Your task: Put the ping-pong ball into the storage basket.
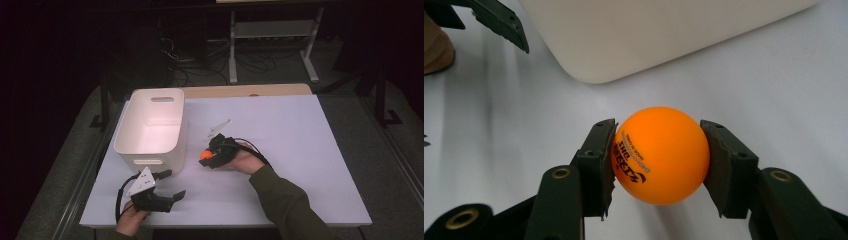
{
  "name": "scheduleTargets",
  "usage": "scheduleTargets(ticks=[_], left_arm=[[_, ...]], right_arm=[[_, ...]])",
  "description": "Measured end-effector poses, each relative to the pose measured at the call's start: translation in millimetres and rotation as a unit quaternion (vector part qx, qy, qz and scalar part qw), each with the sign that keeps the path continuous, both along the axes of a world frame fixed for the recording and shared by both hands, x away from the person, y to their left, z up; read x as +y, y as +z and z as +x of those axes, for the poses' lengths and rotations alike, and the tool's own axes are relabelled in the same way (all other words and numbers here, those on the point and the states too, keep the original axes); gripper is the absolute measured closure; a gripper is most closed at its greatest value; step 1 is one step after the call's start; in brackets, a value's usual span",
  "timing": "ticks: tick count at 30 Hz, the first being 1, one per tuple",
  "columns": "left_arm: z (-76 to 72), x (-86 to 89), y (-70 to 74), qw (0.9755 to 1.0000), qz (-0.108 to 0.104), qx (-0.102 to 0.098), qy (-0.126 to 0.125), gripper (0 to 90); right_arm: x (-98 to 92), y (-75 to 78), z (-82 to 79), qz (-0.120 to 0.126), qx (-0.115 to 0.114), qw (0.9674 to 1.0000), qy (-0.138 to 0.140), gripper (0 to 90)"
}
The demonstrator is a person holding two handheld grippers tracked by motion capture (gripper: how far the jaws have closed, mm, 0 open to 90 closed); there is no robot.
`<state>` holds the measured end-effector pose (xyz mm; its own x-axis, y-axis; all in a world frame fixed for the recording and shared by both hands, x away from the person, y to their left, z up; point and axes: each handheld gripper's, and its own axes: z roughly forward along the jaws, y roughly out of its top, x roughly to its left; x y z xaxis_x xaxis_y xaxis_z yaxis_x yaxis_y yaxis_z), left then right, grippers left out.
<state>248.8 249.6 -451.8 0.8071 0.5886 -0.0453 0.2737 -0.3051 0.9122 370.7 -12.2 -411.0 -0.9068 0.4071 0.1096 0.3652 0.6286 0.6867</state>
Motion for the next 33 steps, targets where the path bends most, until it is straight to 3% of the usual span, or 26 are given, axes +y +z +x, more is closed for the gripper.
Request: scheduleTargets(ticks=[33], left_arm=[[0.6,0.2,0.0,1.0,0.001,0.002,-0.001,14.1]], right_arm=[[4.9,31.1,-3.0,0.01,-0.01,0.9997,0.019,49.7]])
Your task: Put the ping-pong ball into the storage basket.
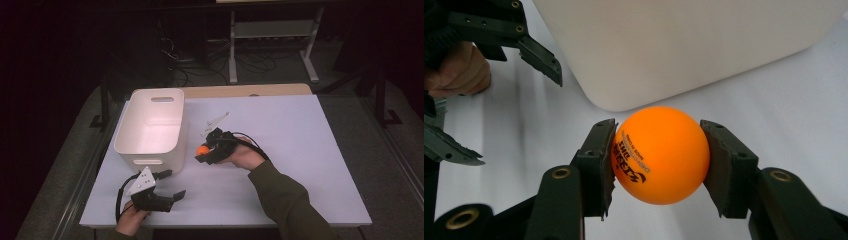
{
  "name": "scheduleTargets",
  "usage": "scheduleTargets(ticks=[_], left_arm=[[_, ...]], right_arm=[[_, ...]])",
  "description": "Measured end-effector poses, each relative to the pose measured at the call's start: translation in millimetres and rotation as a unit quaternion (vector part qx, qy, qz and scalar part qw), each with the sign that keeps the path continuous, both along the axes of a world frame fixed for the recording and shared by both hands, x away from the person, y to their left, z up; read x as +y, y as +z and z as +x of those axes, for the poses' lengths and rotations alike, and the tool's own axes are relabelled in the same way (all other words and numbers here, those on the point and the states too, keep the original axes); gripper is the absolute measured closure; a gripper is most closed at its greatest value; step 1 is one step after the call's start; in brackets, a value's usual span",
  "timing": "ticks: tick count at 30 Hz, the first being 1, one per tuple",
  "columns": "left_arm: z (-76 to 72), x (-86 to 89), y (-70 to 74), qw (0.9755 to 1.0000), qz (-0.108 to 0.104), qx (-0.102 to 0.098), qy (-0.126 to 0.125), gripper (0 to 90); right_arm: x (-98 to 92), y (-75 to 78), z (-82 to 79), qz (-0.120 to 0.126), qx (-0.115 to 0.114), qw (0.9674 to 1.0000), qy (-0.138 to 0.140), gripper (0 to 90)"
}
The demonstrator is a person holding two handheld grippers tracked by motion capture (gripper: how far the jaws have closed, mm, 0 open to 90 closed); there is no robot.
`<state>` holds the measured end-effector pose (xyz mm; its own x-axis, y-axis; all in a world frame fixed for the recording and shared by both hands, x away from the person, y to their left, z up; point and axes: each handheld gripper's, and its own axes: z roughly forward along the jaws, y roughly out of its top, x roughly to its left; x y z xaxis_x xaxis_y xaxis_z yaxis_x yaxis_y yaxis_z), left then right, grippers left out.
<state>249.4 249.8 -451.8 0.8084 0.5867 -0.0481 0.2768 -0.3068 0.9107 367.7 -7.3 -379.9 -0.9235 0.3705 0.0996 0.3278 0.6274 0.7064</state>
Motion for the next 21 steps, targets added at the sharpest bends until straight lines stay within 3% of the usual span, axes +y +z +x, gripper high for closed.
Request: scheduleTargets(ticks=[21], left_arm=[[-0.2,-0.3,-0.1,1.0,-0.002,0.001,0.0,14.1]], right_arm=[[1.3,26.9,6.2,0.003,-0.003,0.9999,0.015,49.7]])
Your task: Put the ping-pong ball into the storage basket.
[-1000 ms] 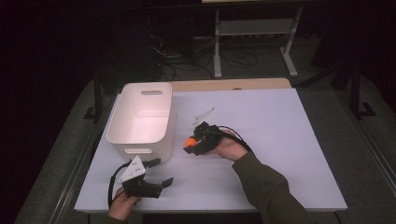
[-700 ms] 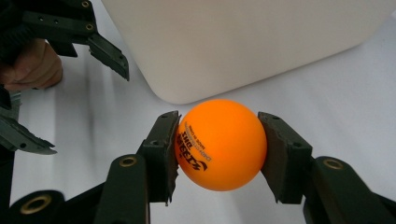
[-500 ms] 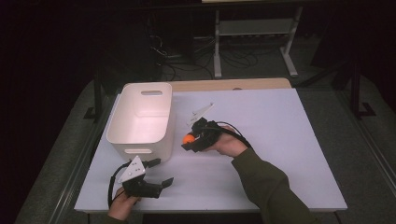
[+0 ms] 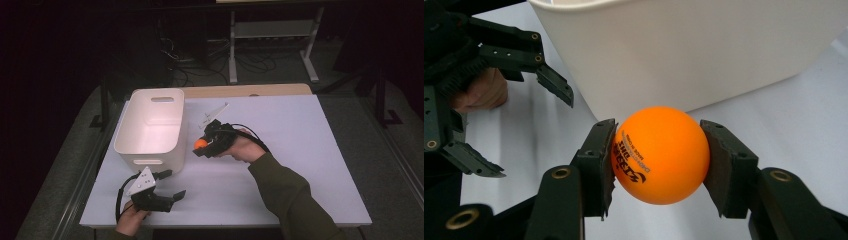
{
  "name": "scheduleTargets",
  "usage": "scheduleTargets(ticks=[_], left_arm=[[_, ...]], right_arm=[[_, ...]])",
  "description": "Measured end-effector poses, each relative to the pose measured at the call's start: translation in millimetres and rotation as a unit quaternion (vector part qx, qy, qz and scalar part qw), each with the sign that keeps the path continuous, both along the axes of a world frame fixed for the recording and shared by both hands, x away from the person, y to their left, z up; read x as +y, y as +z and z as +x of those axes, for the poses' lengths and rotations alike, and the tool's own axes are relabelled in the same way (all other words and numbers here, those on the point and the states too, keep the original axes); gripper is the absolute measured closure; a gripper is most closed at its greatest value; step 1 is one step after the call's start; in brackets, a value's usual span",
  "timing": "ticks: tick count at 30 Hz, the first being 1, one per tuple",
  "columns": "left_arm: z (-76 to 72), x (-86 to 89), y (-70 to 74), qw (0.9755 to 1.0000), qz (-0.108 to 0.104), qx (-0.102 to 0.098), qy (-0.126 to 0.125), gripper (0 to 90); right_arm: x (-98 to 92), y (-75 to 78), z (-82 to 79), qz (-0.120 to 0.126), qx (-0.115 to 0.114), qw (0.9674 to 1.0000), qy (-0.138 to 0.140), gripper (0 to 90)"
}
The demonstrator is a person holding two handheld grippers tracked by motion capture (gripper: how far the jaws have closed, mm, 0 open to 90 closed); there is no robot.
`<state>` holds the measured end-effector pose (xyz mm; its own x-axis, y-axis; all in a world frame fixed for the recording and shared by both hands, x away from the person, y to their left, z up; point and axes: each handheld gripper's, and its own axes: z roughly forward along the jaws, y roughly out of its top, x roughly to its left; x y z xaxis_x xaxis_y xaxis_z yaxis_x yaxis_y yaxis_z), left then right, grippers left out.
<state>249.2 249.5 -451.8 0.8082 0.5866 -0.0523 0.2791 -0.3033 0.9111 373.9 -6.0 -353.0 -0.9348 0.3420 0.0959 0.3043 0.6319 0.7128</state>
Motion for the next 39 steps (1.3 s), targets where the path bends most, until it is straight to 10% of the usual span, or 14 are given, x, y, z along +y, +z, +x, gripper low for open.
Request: scheduleTargets(ticks=[39], left_arm=[[0.1,0.5,0.1,1.0,0.001,-0.002,0.0,14.1]], right_arm=[[13.3,51.1,10.1,0.019,-0.012,0.9997,0.014,49.7]])
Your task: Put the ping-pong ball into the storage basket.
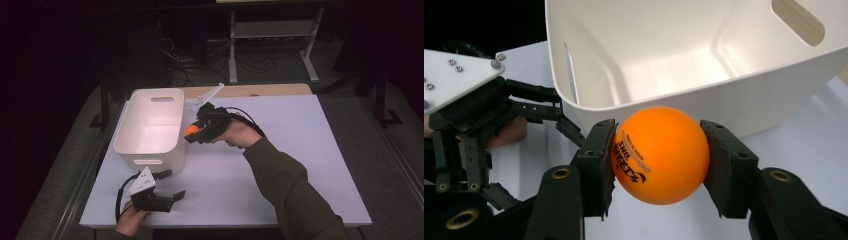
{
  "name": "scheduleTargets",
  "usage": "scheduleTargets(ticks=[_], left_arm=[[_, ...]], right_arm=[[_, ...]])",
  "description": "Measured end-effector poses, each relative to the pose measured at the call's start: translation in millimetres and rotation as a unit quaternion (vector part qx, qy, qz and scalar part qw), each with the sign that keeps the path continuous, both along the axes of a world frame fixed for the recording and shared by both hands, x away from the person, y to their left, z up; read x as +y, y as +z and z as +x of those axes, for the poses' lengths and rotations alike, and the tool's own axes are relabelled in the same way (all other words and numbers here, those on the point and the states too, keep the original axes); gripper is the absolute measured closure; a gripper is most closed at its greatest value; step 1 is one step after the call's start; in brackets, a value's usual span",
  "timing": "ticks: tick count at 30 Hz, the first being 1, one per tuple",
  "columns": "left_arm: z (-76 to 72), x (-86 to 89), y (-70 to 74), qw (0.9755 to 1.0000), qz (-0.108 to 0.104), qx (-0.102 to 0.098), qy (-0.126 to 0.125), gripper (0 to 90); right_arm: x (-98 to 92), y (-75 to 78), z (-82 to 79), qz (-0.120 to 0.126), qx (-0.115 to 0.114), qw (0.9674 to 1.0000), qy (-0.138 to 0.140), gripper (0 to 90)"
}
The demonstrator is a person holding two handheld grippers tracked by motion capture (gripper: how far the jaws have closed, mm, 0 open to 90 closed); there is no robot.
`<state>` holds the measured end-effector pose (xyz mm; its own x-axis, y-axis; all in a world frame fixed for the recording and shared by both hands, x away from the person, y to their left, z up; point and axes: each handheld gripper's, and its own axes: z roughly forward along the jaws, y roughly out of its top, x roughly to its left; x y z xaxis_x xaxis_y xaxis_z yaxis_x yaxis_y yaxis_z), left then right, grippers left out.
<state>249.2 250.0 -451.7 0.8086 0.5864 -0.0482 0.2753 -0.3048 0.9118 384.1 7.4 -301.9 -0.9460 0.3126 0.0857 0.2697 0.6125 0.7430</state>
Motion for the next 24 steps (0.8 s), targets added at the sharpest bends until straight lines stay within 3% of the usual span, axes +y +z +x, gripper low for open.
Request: scheduleTargets(ticks=[24], left_arm=[[-0.4,-0.5,-0.1,1.0,-0.001,0.001,0.001,14.1]], right_arm=[[27.1,23.6,5.8,0.02,-0.008,0.9997,0.012,49.7]])
